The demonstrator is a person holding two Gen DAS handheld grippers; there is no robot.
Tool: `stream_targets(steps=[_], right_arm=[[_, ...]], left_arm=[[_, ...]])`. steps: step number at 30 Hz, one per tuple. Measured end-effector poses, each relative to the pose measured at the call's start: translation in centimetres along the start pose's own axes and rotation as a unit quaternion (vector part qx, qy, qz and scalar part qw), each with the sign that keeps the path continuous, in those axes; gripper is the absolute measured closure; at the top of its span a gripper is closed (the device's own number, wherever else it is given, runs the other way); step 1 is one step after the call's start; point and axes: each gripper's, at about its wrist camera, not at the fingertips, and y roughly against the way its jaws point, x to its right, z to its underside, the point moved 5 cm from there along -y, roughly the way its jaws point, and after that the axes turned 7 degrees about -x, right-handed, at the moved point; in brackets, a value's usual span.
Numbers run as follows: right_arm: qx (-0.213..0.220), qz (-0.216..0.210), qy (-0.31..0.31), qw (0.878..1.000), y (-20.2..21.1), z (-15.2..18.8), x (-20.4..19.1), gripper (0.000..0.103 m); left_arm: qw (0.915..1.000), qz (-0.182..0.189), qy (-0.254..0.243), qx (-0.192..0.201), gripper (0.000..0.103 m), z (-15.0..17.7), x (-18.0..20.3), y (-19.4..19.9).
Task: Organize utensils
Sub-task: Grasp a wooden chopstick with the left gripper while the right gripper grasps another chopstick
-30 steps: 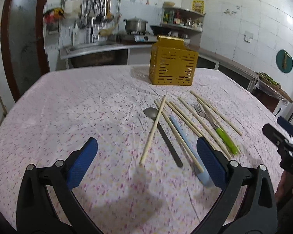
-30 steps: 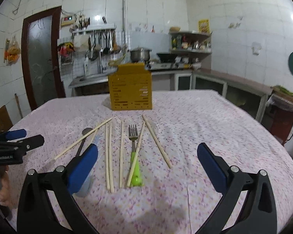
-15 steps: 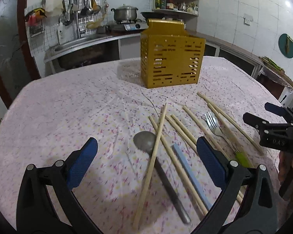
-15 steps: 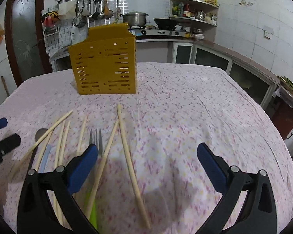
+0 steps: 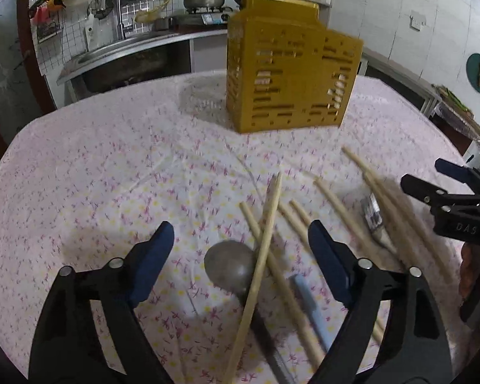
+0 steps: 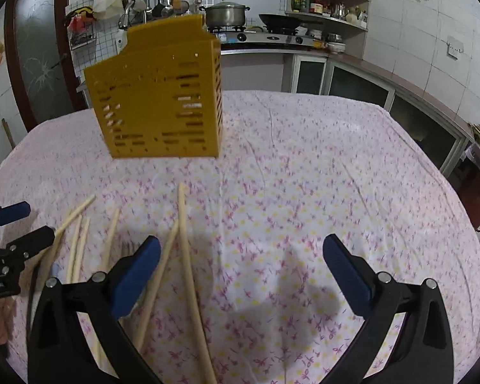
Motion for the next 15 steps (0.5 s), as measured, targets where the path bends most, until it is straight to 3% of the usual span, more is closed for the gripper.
stream_targets(steps=[2, 5, 8, 15], right_arm=[[-0.007, 0.0, 0.003, 1.0, -0.4, 0.1, -0.1, 0.005], [-0.015, -0.003, 0.012, 1.0, -0.8, 0.4, -0.5, 0.018], [-0.035, -0.017, 0.011, 0.999, -1.5, 0.8, -0.6, 0.035], [-0.042, -0.025, 0.034, 0.998, -1.9, 1.0, -2.1, 0.053]], left_arm=[[0.9999, 0.003, -0.001, -0.014, 0.031, 0.3, 0.1, -0.7], [0.9996, 0.008, -0.012, -0.026, 0.046, 0.5, 0.4, -1.5], [0.9996, 0.006, -0.013, -0.022, 0.048, 0.6, 0.4, -1.6], [0.9996, 0.015, 0.006, -0.021, 0.063, 0.4, -0.2, -1.8]])
